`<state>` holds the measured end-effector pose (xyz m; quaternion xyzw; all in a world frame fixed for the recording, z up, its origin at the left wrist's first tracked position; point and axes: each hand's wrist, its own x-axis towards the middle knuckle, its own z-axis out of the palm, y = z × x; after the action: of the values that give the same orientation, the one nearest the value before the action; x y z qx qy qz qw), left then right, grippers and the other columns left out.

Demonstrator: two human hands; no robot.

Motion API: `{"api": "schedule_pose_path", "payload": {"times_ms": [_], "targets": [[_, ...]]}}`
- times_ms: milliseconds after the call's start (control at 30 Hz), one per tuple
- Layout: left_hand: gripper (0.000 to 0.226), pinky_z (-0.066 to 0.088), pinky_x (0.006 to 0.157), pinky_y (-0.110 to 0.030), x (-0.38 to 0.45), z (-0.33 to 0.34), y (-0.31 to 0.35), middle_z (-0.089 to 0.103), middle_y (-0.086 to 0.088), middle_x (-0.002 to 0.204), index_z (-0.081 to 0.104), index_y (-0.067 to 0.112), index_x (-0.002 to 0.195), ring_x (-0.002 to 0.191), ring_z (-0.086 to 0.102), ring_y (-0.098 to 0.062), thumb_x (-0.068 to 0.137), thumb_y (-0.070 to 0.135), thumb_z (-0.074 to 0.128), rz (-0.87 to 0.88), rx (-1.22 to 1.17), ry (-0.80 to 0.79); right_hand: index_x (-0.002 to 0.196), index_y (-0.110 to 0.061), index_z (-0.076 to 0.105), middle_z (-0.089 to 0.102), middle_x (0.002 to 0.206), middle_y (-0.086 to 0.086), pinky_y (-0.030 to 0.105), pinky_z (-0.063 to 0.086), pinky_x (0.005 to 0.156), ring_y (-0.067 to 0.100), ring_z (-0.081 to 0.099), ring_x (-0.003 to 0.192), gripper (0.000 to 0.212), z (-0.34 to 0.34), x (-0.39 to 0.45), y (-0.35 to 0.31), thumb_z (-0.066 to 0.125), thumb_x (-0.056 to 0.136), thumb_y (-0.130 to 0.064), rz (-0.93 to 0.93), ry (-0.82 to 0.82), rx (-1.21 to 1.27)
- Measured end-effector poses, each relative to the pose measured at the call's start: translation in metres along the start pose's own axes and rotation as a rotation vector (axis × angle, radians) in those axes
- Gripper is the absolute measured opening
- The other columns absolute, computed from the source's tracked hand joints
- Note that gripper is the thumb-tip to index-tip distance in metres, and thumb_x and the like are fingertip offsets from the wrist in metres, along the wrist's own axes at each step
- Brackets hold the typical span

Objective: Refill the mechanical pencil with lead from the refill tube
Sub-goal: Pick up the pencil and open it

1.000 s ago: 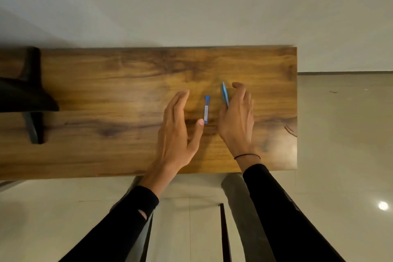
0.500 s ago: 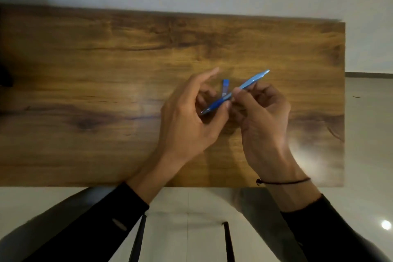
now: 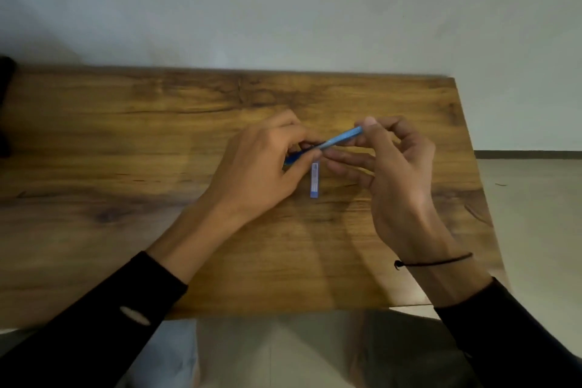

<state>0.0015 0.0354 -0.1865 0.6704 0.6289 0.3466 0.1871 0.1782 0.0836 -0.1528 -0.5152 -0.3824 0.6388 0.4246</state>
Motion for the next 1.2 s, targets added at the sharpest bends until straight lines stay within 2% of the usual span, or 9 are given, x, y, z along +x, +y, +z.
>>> {"api": "schedule_pose_path", "payload": {"times_ms": [100, 167, 333, 467, 567, 700, 867, 1033, 1200], "targets": [[0.022, 0.060, 0.072, -0.049, -0.004, -0.004, 0.009, 0.073, 0.000, 0.102, 0.082, 0.018, 0.121, 0.087, 0.069, -0.017, 0.099, 0.022, 0.079, 0.009, 0.044, 0.014, 0.121, 0.003, 0.057, 0.080, 0.075, 0.007, 0.036, 0.068, 0.065, 0.037, 0.084, 0.078, 0.023, -0.002, -0.007, -0.004, 0.063, 0.108, -0.016, -0.015, 0.027, 0.008], [0.023, 0.060, 0.073, -0.050, -0.006, -0.006, 0.017, 0.073, 0.000, 0.103, 0.082, 0.019, 0.122, 0.088, 0.069, -0.018, 0.099, 0.022, 0.078, 0.006, 0.055, 0.006, 0.116, -0.001, 0.058, 0.080, 0.076, 0.010, 0.038, 0.069, 0.065, 0.036, 0.084, 0.078, 0.017, -0.004, -0.013, -0.005, 0.063, 0.108, -0.015, -0.010, 0.035, 0.000], [0.021, 0.060, 0.074, -0.048, 0.002, -0.011, 0.020, 0.072, 0.004, 0.105, 0.082, 0.021, 0.122, 0.089, 0.069, -0.018, 0.101, 0.022, 0.075, -0.018, 0.118, 0.039, 0.095, -0.007, 0.063, 0.068, 0.102, 0.017, 0.035, 0.067, 0.068, 0.025, 0.078, 0.082, 0.012, -0.010, -0.003, -0.016, 0.071, 0.103, -0.012, -0.048, 0.045, -0.076], [0.018, 0.059, 0.076, -0.048, 0.006, -0.012, 0.014, 0.074, 0.005, 0.106, 0.083, 0.023, 0.118, 0.090, 0.069, -0.019, 0.101, 0.022, 0.075, -0.084, 0.144, 0.053, 0.098, -0.005, 0.071, 0.068, 0.096, 0.012, 0.030, 0.064, 0.066, 0.018, 0.072, 0.075, 0.009, -0.020, 0.014, -0.018, 0.076, 0.099, -0.012, -0.110, 0.034, -0.187], [0.017, 0.060, 0.074, -0.047, 0.009, -0.014, 0.007, 0.074, 0.006, 0.103, 0.083, 0.024, 0.115, 0.086, 0.069, -0.016, 0.100, 0.021, 0.076, -0.121, 0.150, 0.091, 0.096, -0.011, 0.073, 0.073, 0.092, 0.000, 0.028, 0.062, 0.071, 0.014, 0.070, 0.084, 0.006, -0.026, 0.031, -0.015, 0.078, 0.097, -0.014, -0.313, 0.066, -0.533], [0.016, 0.061, 0.075, -0.046, 0.012, -0.015, 0.005, 0.075, 0.007, 0.102, 0.083, 0.026, 0.113, 0.087, 0.071, -0.016, 0.098, 0.022, 0.078, -0.141, 0.146, 0.112, 0.103, -0.022, 0.076, 0.069, 0.107, -0.003, 0.027, 0.045, 0.078, 0.020, 0.058, 0.110, 0.008, -0.032, 0.046, -0.003, 0.077, 0.097, -0.017, -0.469, 0.012, -1.047], [0.014, 0.059, 0.072, -0.043, 0.012, -0.011, 0.005, 0.075, 0.008, 0.100, 0.083, 0.029, 0.109, 0.085, 0.069, -0.014, 0.098, 0.022, 0.078, -0.159, 0.152, 0.107, 0.103, -0.017, 0.076, 0.061, 0.106, -0.003, 0.039, 0.043, 0.092, 0.025, 0.050, 0.112, 0.008, -0.032, 0.050, 0.012, 0.075, 0.096, -0.012, -0.474, -0.020, -1.257], [0.014, 0.060, 0.073, -0.046, 0.012, -0.012, 0.006, 0.075, 0.007, 0.100, 0.083, 0.029, 0.110, 0.086, 0.071, -0.016, 0.098, 0.024, 0.079, -0.164, 0.150, 0.090, 0.102, -0.019, 0.075, 0.064, 0.109, -0.001, 0.037, 0.035, 0.092, 0.028, 0.053, 0.113, 0.010, -0.033, 0.053, 0.015, 0.078, 0.094, -0.015, -0.423, 0.020, -1.248], [0.015, 0.058, 0.072, -0.041, 0.014, -0.012, 0.007, 0.075, 0.007, 0.101, 0.083, 0.028, 0.112, 0.088, 0.072, -0.017, 0.098, 0.025, 0.079, -0.170, 0.166, 0.077, 0.122, -0.023, 0.068, 0.064, 0.118, -0.003, 0.041, 0.030, 0.094, 0.023, 0.050, 0.120, 0.035, -0.035, 0.055, 0.008, 0.083, 0.091, -0.023, -0.342, -0.035, -1.280]]}}
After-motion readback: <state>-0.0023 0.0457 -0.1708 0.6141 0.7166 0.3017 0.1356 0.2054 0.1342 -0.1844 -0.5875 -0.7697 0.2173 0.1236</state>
